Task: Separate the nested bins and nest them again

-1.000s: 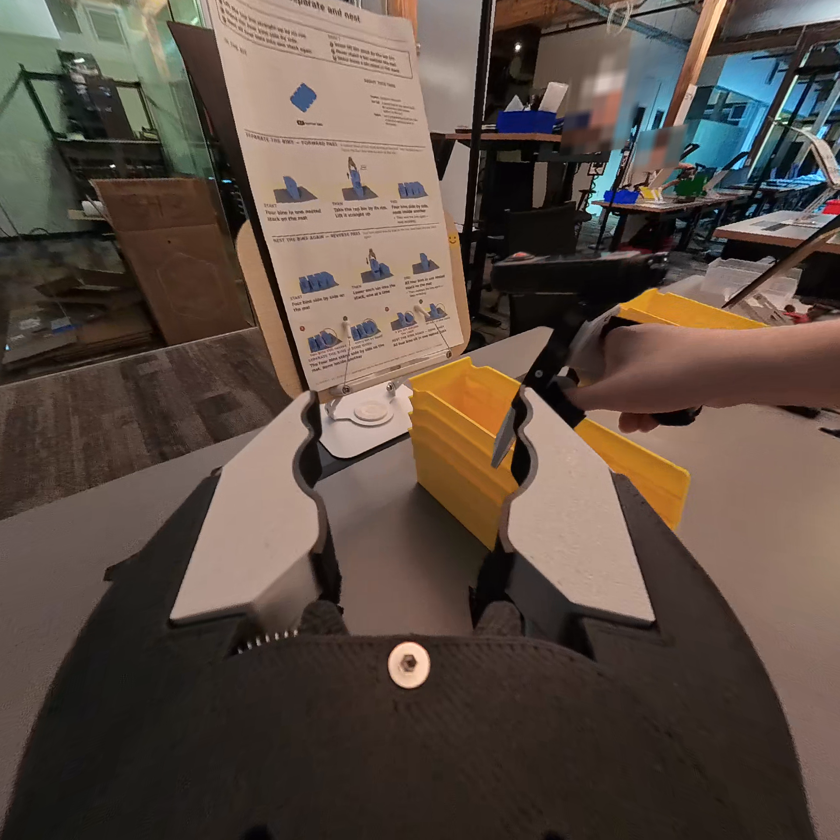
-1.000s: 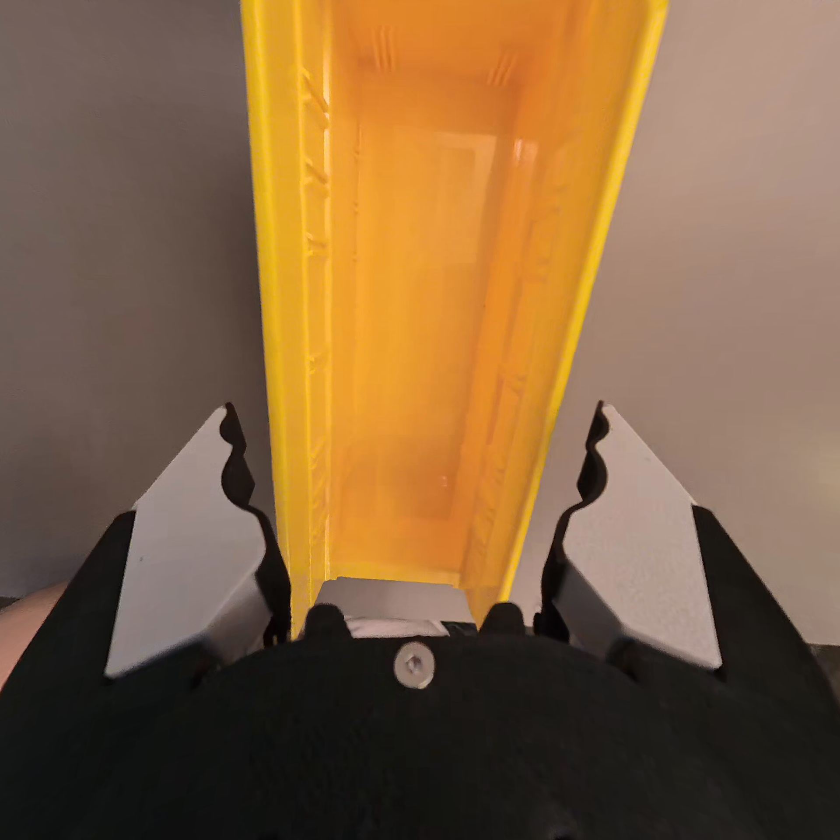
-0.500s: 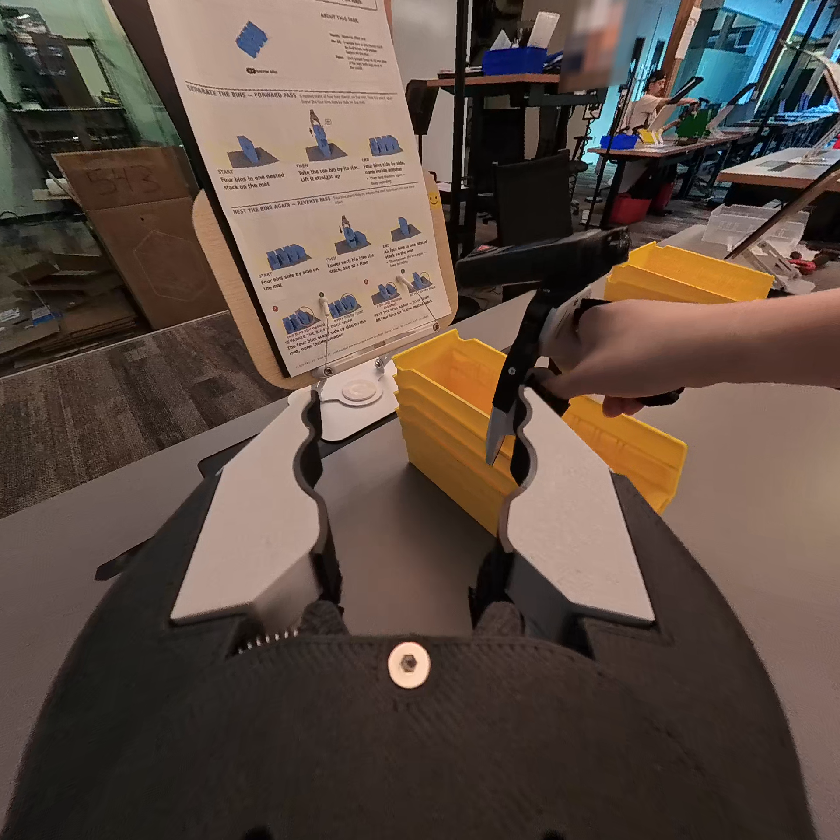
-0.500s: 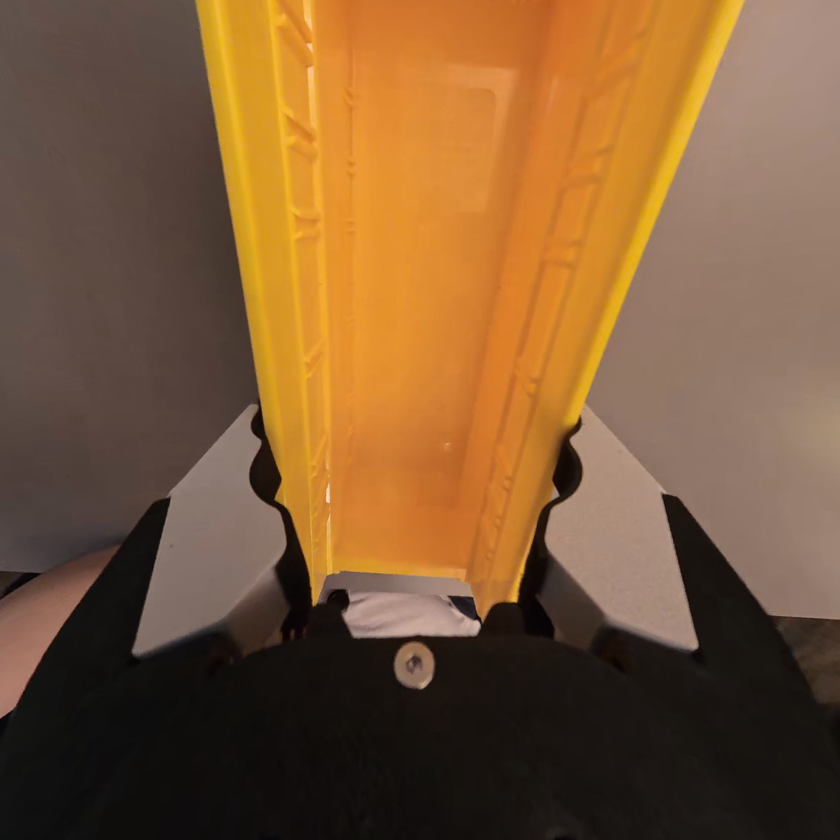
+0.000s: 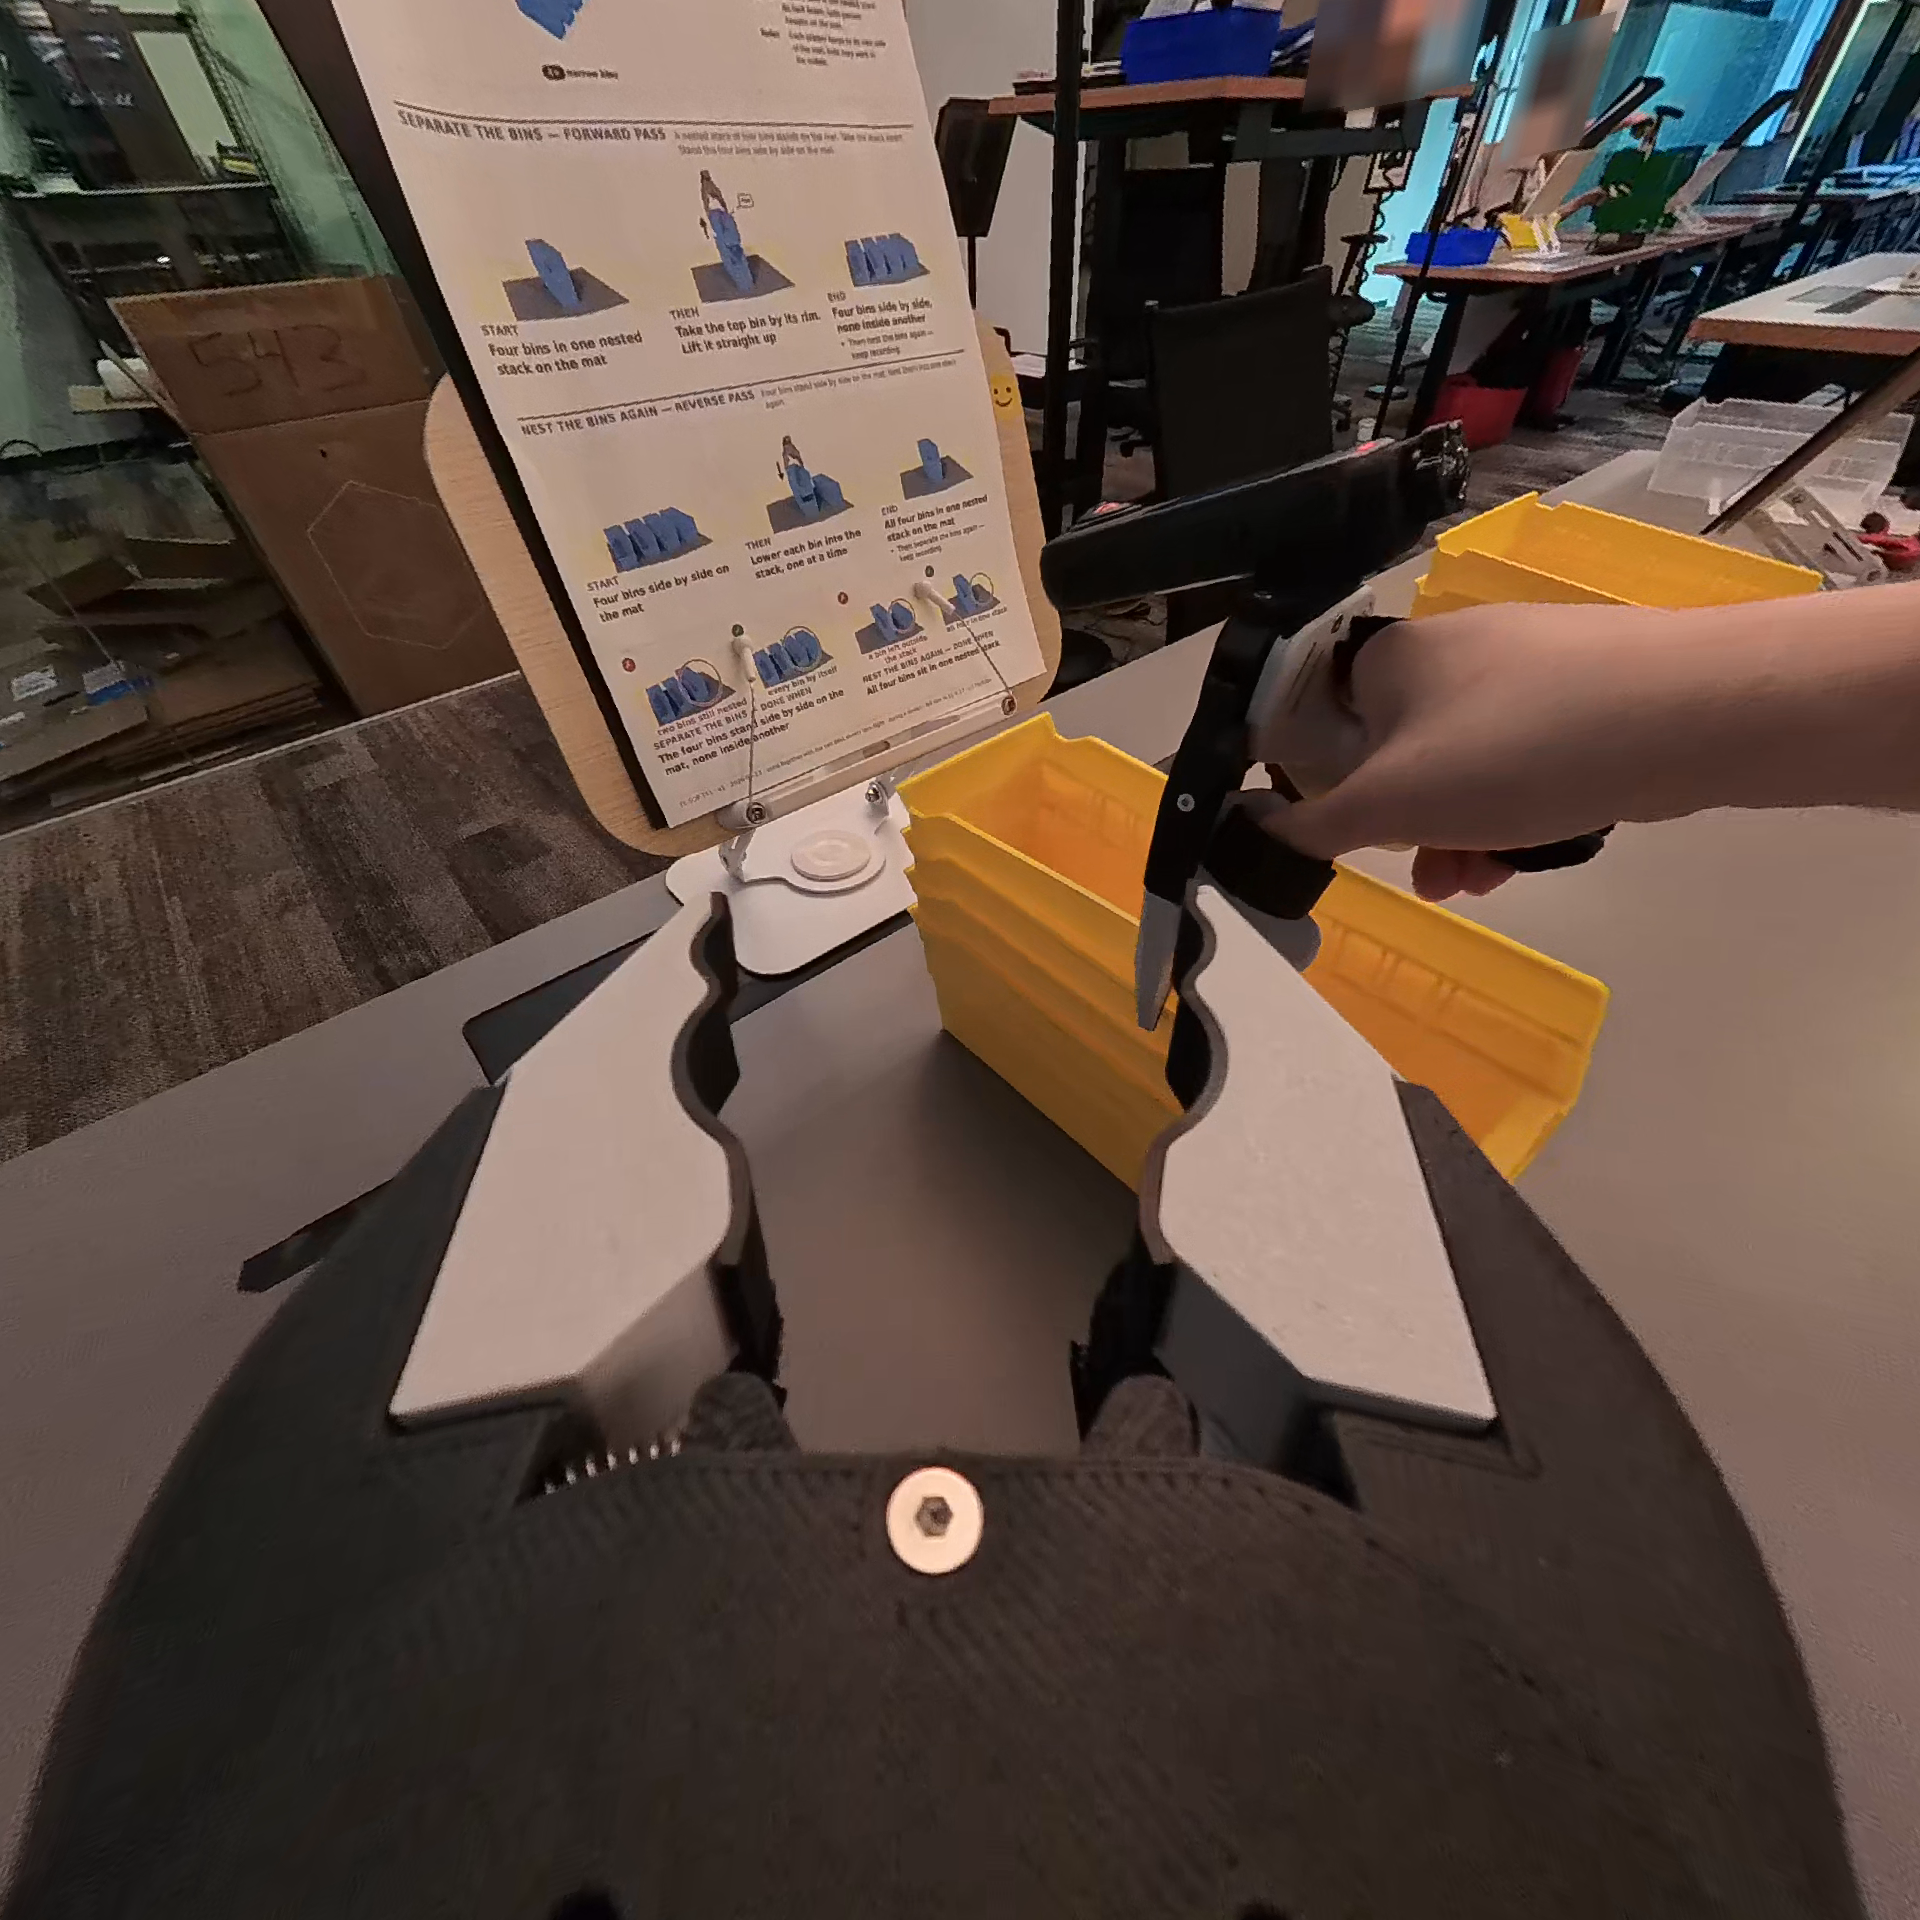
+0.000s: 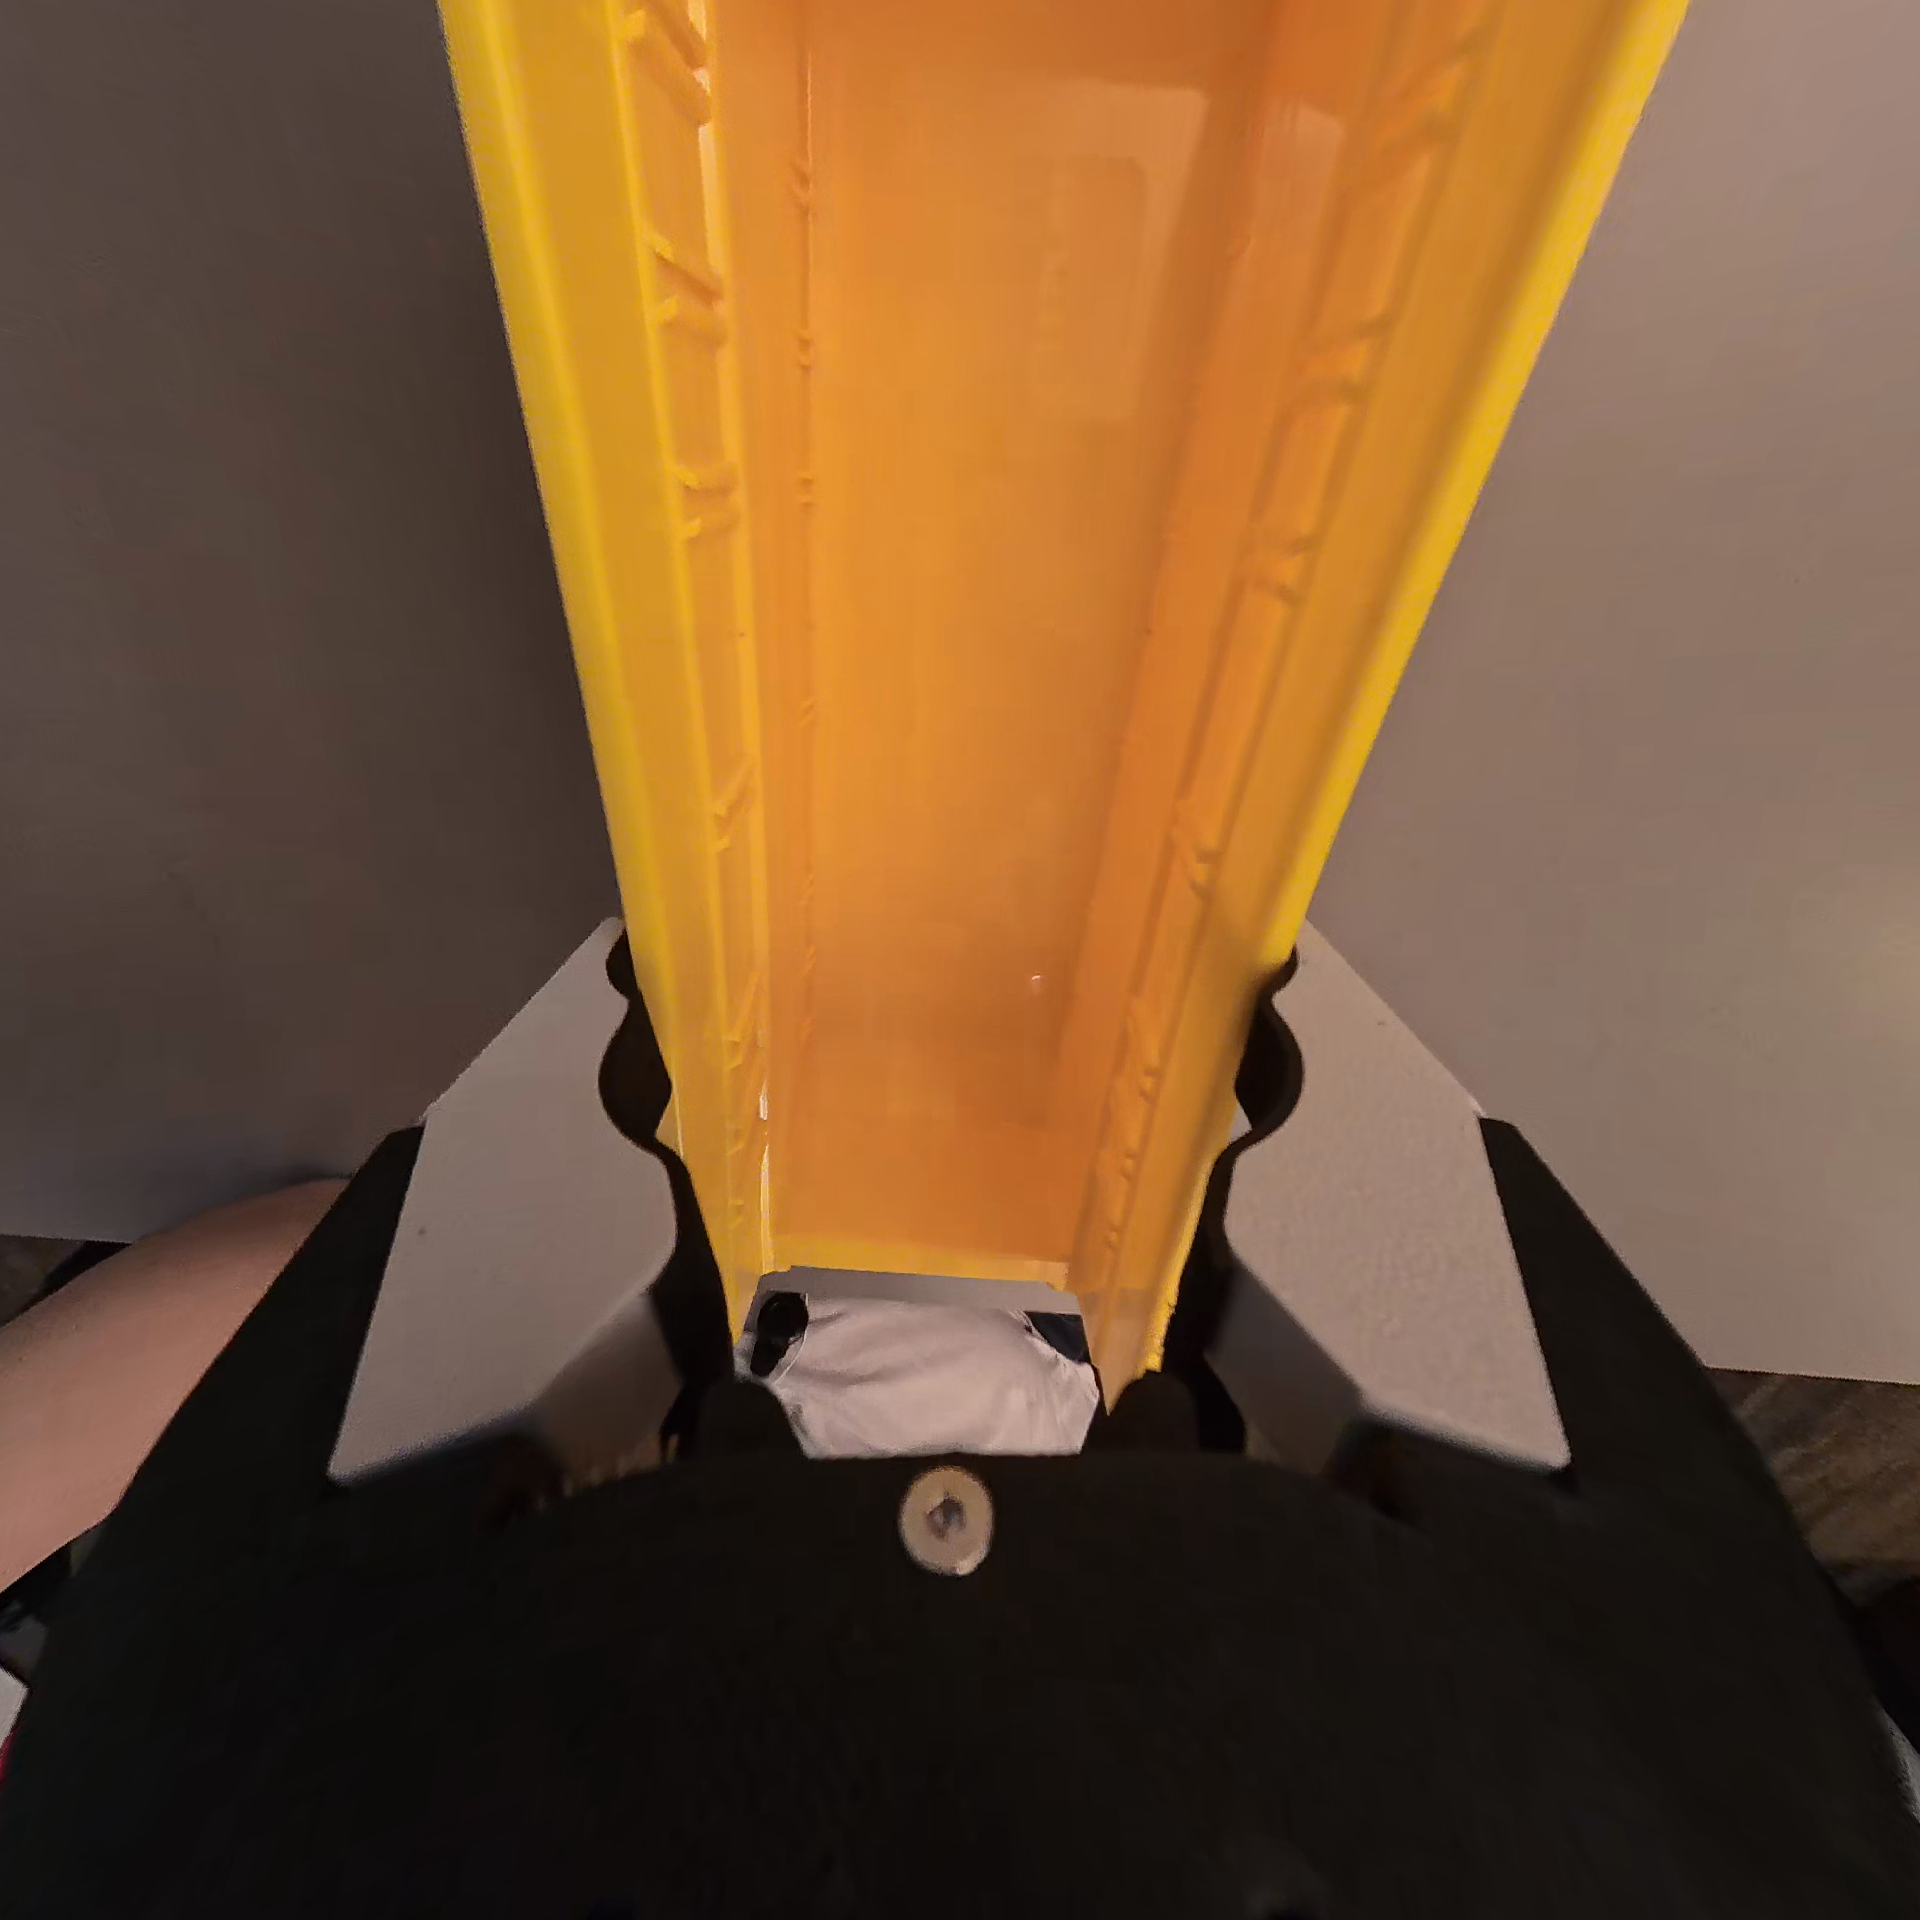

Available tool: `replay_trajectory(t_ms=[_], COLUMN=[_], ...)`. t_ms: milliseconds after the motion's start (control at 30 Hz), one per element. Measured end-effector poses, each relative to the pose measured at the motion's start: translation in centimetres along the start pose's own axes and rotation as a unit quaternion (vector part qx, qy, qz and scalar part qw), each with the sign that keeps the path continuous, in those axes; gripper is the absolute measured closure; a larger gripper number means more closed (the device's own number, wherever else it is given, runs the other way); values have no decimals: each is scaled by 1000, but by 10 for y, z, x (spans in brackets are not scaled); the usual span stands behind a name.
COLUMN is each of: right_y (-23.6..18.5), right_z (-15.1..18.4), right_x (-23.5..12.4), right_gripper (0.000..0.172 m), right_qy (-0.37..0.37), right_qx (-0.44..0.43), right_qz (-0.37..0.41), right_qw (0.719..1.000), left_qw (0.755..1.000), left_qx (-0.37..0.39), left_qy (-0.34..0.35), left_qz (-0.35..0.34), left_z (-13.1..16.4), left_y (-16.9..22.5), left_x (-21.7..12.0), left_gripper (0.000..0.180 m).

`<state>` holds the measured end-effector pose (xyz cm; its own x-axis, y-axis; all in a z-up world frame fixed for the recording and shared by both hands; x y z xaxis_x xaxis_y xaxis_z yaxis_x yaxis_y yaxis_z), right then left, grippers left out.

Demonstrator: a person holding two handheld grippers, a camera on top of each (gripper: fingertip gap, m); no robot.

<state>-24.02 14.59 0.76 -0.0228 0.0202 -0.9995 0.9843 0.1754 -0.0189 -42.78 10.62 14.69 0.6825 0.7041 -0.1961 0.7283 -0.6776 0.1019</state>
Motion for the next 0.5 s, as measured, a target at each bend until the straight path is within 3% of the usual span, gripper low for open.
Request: replay_trajectory(t_ms=[500], right_y=[-3], right_z=[-2], right_x=[-17], right_gripper=[59], right_qy=[-3], right_qx=[-3], right_qz=[-4], right_qw=[1000], left_qw=[1000], left_qx=[7], left_qy=[-17], left_qz=[-1], left_z=[5], left_y=[5], left_x=[8], left_gripper=[96])
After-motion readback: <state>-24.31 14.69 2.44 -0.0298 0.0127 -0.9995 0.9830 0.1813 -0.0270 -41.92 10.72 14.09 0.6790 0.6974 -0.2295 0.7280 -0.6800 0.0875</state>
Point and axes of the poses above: each gripper's, where its closed fingertips meet, x out along the fingers, z out of its underside, y = z × x across the jaws, the point moved 3 cm from there along -x, back along the fingers, and after that the axes turned 8 degrees about -x, right-handed, at the moved point
